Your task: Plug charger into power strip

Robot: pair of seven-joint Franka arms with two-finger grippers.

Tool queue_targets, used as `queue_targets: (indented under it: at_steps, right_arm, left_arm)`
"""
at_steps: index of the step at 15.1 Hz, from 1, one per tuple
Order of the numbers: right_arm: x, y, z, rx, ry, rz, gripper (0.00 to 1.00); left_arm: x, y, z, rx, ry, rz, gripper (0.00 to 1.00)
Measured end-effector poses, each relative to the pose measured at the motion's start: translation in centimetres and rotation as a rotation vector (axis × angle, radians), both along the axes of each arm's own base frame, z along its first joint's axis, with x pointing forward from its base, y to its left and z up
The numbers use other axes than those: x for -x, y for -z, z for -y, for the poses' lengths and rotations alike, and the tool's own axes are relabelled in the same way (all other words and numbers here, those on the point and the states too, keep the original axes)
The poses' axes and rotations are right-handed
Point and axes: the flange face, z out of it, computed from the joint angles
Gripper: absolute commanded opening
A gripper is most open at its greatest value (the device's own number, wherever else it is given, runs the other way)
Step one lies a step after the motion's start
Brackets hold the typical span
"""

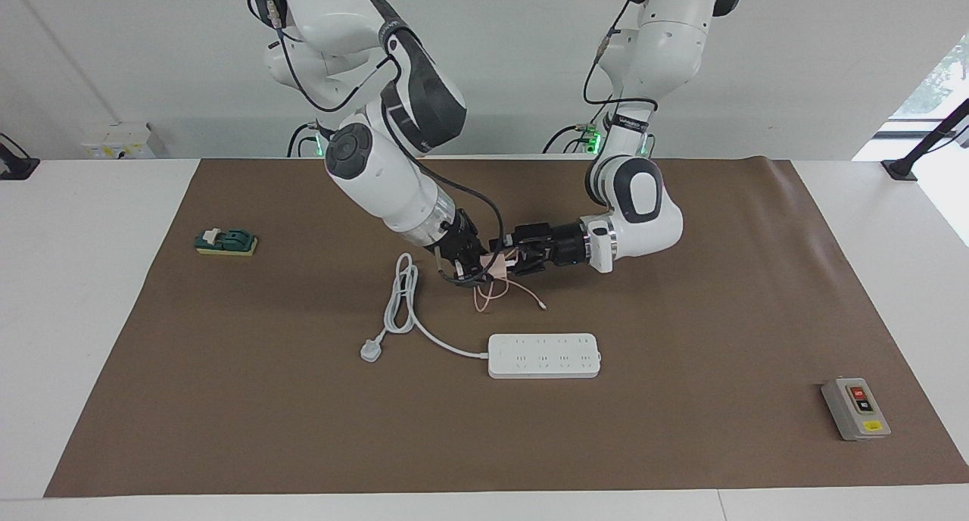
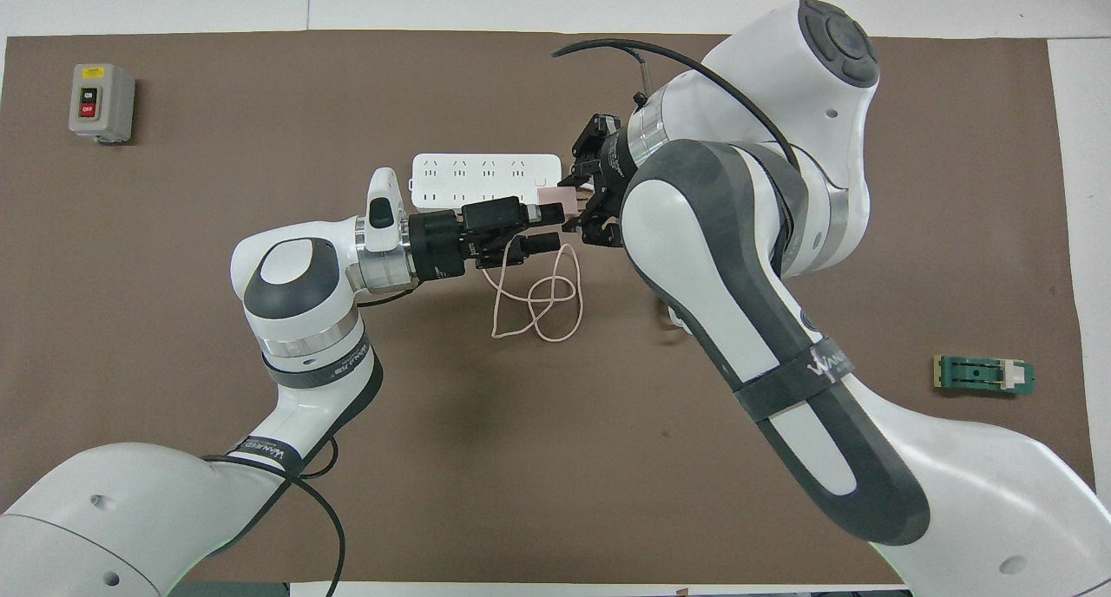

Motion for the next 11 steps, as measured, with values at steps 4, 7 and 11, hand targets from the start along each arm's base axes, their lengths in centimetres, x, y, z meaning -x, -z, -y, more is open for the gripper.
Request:
queue_targets:
  at_steps: [4,7,11]
  right_arm:
    - [0.01,0.05,0.01,0.0,0.0,-0.001,0.0]
    - [0.01,0.07,0.01,0.001,0.0,-0.001,0.0]
    - [0.01,0.08,0.03,0.001,0.0,-0.001,0.0]
  left_arm:
    - [0.21,0.07,0.39,0.003,0.005,0.009,1.0]
    - [0.54,0.38,0.64,0.003,0.011,0.011,1.0]
    - [-0.43,-0.2,-0.34,0.009,-0.011,0.029,1.0]
